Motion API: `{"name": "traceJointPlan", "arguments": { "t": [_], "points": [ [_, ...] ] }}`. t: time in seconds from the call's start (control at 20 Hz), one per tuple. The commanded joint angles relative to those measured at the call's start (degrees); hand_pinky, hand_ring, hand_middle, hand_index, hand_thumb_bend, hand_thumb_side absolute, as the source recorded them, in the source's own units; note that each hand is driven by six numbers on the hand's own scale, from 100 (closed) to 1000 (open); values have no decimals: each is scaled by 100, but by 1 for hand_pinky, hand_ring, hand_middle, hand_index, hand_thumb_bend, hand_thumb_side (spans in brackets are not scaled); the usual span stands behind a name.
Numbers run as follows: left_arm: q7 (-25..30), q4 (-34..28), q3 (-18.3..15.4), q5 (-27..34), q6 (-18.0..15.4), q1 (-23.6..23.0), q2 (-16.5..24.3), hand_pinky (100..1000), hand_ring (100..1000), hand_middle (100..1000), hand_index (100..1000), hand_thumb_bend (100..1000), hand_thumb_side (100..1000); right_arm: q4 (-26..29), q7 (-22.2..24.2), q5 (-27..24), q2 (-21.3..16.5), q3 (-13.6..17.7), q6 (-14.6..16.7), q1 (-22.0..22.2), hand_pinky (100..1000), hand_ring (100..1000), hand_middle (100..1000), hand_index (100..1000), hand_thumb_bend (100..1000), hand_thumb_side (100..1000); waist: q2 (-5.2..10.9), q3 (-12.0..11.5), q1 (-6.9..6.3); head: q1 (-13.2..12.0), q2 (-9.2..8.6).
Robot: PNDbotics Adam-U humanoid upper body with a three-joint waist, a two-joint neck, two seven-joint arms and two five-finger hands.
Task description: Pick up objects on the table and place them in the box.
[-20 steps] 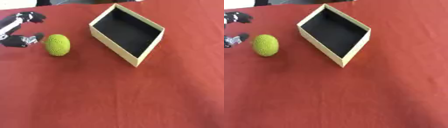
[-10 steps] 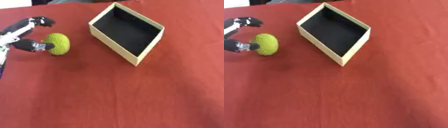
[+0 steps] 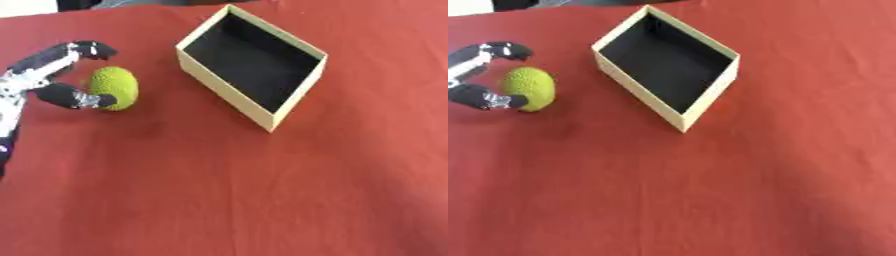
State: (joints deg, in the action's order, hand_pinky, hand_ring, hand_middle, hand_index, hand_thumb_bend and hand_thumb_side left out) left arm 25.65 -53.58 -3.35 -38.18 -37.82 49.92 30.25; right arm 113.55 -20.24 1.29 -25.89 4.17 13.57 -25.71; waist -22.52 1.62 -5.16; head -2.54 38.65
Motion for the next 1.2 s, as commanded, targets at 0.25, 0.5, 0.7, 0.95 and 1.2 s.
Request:
{"name": "traceJointPlan", "arguments": {
  "t": [0.25,0.5,0.7,0.95,1.2],
  "points": [
    [599,150,38,-1166,-1415,62,50,862,862,848,907,550,541,104,3,-27,-45,10,11,-42,801,777,579,756,100,629,114,9,5,9,-23],
    [240,179,89,-1508,-1415,49,18,789,788,770,862,357,428,104,6,-33,-34,4,8,-40,801,777,579,756,100,630,113,10,6,1,-20],
    [-216,218,37,-1758,-1415,29,44,735,750,737,833,111,284,104,4,-38,-29,5,6,-28,801,777,579,756,100,632,118,4,6,-8,-22],
    [-461,171,37,-1850,-1415,-16,70,727,750,743,844,103,403,104,6,-41,-25,0,-1,-14,802,778,578,756,100,632,127,-4,0,8,-26],
    [-141,48,-9,-1556,-1415,-57,117,714,741,736,841,100,421,104,1,-43,-24,5,-4,-5,802,778,578,756,100,633,133,-16,1,28,-32]
  ]
}}
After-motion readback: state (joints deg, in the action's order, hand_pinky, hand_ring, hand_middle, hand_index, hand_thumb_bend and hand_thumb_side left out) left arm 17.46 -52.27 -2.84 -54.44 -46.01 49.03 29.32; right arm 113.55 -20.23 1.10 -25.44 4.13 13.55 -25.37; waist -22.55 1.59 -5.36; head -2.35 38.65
